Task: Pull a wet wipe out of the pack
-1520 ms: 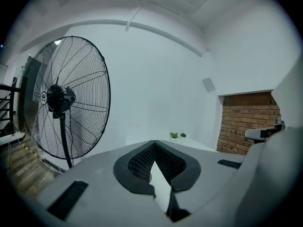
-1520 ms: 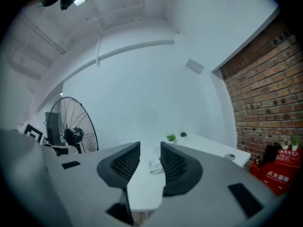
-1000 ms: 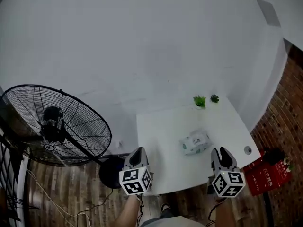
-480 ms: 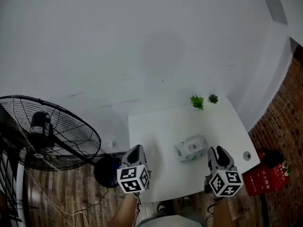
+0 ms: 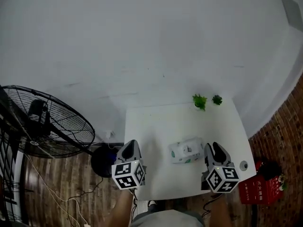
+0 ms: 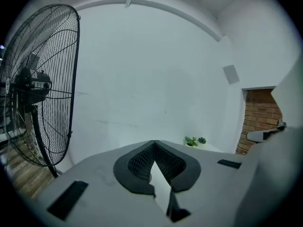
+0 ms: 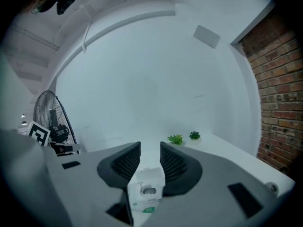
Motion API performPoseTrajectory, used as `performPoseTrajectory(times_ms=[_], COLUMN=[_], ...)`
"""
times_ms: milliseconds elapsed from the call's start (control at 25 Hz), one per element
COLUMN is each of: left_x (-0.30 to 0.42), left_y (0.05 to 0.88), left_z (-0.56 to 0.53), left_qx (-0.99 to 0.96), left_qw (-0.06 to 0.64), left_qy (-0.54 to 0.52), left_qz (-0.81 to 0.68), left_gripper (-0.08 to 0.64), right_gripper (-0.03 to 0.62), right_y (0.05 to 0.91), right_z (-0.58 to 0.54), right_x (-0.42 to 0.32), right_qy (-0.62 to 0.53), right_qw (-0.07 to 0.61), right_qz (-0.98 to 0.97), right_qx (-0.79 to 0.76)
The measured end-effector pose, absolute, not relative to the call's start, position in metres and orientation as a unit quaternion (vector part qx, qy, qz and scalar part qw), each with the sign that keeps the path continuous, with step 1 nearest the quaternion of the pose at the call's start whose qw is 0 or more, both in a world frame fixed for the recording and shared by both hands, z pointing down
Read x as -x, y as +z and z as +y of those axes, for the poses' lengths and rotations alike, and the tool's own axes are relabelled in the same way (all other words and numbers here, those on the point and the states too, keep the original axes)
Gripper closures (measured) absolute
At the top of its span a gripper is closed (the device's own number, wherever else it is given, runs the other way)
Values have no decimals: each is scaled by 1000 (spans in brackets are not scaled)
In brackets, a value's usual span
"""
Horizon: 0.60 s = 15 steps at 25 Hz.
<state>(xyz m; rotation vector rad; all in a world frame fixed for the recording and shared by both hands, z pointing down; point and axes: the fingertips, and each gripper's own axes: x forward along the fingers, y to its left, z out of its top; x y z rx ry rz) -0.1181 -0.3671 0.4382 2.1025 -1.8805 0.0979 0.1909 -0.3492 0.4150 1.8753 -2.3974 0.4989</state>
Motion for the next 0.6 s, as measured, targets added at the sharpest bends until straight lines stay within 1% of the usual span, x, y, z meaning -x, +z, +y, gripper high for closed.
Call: performPoseTrajectory(times_ms=[200,600], left_x=[115,120], left_y=[450,489], left_z=[-364,-349], left_qx=[-718,-677], left_qw=[171,198], left_qy=[34,48], left_qz=[-674,-708], left_gripper=[558,558], right_gripper=[463,465], right_y=[423,450], right_z=[-358,-364], right_x=[-194,-191], right_qy=[167,171], right_qw=[50,120], right_qz=[-791,-826], right_qx=[-586,-524])
